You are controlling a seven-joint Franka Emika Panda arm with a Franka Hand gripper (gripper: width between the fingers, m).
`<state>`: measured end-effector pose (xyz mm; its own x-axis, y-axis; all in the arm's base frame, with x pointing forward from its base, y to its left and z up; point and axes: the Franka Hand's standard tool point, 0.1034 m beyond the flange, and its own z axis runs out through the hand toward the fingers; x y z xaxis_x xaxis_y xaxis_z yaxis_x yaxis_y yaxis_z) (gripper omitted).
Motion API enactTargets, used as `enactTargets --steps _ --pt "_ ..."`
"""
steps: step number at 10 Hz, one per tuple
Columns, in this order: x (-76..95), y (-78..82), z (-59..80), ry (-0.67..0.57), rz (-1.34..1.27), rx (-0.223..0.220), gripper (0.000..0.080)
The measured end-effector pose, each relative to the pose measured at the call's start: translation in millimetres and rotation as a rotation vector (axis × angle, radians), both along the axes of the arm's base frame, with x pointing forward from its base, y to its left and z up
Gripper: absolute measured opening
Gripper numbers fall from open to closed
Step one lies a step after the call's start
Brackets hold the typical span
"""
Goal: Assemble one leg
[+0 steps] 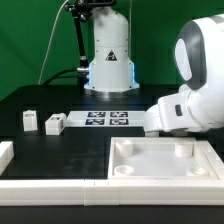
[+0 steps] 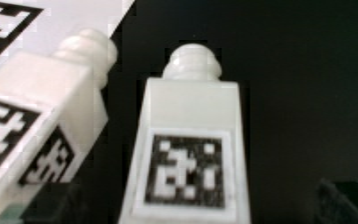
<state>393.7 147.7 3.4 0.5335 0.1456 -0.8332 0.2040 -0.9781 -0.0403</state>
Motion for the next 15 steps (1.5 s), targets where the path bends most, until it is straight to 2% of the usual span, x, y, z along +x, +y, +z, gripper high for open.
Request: enactTargets --steps 1,3,10,14,15 --pt "-0.8 1.0 -0.1 0.001 0.003 0.000 0.0637" --pt "-0.8 1.1 -0.1 0.001 0.003 0.000 0.0285" --pt "-0.5 0.3 2.2 0.008 0.005 0.002 0.0290" --pt "13.0 -5.5 54.0 0.050 -0.009 -0.007 0.0291" --pt "17.8 -7.0 62.6 0.043 -0.011 -0.007 0.0291"
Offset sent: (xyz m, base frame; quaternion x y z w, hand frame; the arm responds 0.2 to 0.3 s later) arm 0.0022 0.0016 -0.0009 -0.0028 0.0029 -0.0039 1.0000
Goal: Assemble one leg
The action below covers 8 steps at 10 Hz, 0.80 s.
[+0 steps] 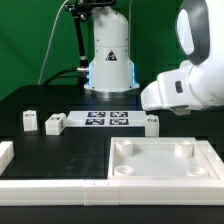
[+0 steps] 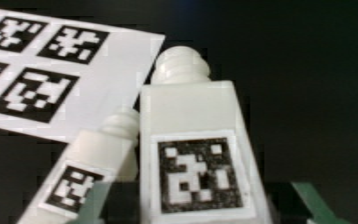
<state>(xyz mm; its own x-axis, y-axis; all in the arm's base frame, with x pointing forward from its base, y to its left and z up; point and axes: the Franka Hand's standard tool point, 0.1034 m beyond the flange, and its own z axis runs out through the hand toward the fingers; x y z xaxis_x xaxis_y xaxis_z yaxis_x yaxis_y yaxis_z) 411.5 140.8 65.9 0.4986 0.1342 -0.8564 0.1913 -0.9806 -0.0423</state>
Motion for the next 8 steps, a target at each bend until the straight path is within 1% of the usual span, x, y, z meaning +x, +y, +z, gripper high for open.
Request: enactTargets --steps 1,2,3,4,5,6,7,8 --pt "3.3 1.1 3.2 -0.018 0.000 0.003 0.0291" --pt "1.4 1.2 0.7 -0.012 0.001 0.002 0.0291" --pt "9.9 3.9 -5.0 -0.083 -0.006 0.017 0.0291" --pt "17.1 5.8 -5.1 -0.206 -0.014 0.038 0.0291" --pt "14.1 4.3 -2.3 -0.289 -0.017 0.051 0.0291" --pt "13.3 -0.2 -1.6 -0.333 -0.006 0.074 0.0291" --pt "25.2 0.4 1.2 -0.419 -0.005 0.088 0.0291" --pt "31.2 0.1 7.5 -0.525 -0.006 0.109 0.0291"
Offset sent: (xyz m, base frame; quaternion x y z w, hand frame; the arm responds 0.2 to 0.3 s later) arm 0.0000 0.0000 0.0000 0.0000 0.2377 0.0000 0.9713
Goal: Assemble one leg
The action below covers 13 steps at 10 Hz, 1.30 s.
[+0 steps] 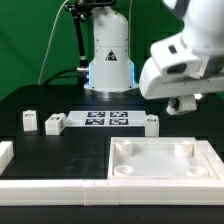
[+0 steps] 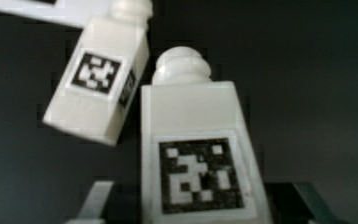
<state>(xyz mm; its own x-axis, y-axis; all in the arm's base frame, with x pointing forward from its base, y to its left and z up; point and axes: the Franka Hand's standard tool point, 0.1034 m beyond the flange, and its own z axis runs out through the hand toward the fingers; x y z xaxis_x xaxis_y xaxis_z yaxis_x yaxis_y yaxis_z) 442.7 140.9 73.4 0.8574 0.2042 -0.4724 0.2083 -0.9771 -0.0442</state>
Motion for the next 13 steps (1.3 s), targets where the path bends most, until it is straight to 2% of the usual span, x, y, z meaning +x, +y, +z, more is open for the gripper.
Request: enactTargets --steps 1,3,6,8,11,12,13 --pt "-0.3 -4.9 1.0 -0.091 0.000 0.019 0.0291" --pt "10.5 -4.2 7.0 -0.251 -0.006 0.053 0.0291" --pt "15.8 -4.6 4.7 -0.516 -0.002 0.121 0.0291" --pt "39.5 -14.7 16.2 -0.681 0.022 0.159 0.0291" --pt "67.2 -15.6 35.9 -0.665 0.021 0.152 0.0291" --pt "73.0 -13.5 40.0 -0.671 0.023 0.154 0.0291" --pt "70.1 -14.0 37.0 -0.666 0.023 0.153 0.0291"
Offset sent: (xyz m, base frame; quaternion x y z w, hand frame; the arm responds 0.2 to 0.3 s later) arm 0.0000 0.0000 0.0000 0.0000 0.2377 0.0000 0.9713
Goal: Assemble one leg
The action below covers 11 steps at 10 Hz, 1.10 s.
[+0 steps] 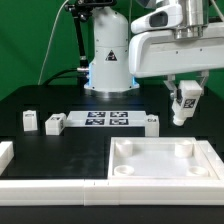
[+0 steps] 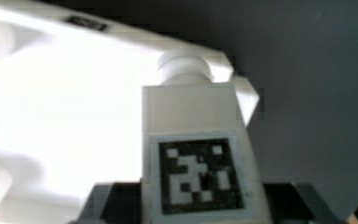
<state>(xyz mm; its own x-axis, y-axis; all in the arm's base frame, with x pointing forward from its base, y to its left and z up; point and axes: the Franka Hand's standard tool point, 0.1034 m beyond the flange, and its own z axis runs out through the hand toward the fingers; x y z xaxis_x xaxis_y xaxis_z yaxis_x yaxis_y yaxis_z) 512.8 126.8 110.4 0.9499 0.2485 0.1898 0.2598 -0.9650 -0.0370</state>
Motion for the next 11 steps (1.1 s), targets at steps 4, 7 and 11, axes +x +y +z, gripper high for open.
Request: enactTargets --steps 4,7,11 --pt "3.8 -0.1 0.2 -0.005 0.015 -0.001 0.0291" --pt "59.5 -7.4 -0.5 -0.065 0.008 0.015 0.0291" --pt "92.1 -7.5 -2.7 -0.060 0.003 0.021 0.0291"
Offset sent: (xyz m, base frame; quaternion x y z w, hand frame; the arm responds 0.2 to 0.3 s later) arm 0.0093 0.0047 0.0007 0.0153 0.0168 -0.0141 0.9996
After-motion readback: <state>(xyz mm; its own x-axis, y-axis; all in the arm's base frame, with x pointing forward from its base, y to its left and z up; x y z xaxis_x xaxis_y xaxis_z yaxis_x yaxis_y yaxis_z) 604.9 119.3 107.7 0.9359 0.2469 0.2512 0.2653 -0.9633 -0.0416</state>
